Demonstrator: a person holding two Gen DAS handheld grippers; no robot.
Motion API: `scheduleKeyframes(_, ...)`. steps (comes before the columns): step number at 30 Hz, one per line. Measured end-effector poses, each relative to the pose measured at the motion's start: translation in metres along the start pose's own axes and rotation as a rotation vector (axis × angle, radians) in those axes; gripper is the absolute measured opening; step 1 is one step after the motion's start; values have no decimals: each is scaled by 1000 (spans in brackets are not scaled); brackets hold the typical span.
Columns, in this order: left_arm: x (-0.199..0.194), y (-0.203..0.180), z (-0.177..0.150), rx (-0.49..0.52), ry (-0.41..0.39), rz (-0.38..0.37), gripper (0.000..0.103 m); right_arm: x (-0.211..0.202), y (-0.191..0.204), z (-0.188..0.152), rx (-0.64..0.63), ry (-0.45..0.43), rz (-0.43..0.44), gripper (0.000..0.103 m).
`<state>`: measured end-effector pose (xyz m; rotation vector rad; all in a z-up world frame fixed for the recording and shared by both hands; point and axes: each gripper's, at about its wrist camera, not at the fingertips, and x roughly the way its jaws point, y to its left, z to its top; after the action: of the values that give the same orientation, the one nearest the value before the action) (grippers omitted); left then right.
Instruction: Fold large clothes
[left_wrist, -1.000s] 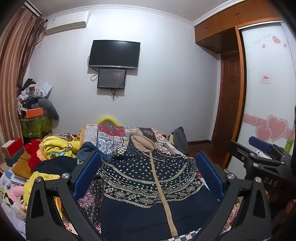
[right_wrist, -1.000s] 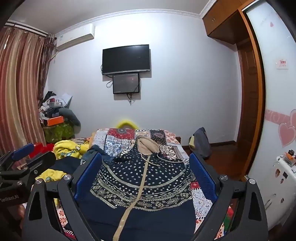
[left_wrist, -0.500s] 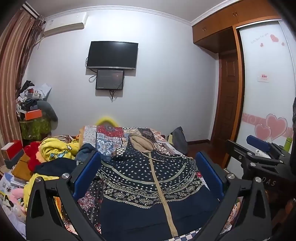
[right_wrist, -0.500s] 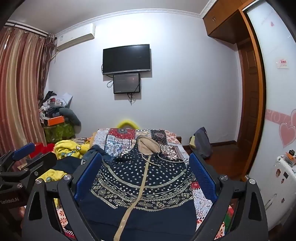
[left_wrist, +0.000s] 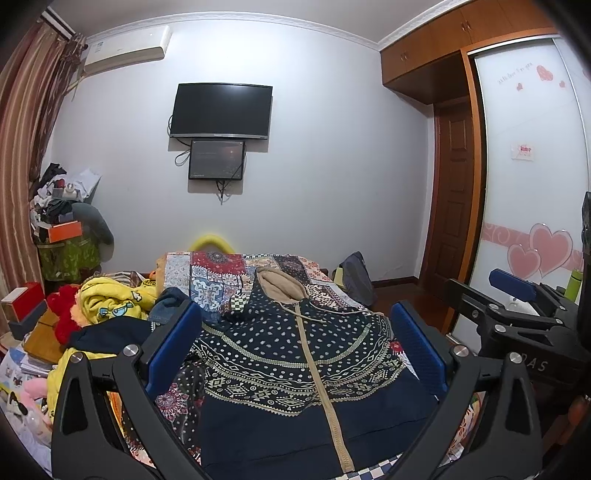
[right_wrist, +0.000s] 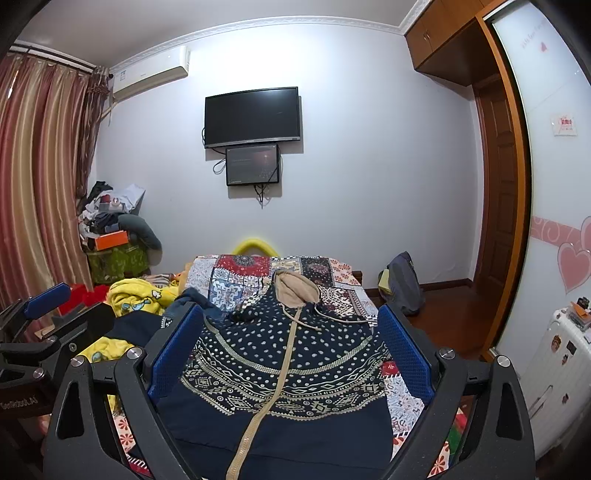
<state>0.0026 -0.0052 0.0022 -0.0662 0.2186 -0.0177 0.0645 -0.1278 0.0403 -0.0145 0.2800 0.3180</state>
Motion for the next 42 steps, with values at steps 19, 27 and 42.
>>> scheduleKeyframes(19,2,-4,0,12,0,7,103,0,-3,0,6,1,-1,94)
scheduleKeyframes(27,2,-2,-1,7,2,10,103,0,-3,-1,7,2,0,94)
scheduleKeyframes(42,2,-1,-2,4,3,9,103,1,1,-4,4,11,-3,94)
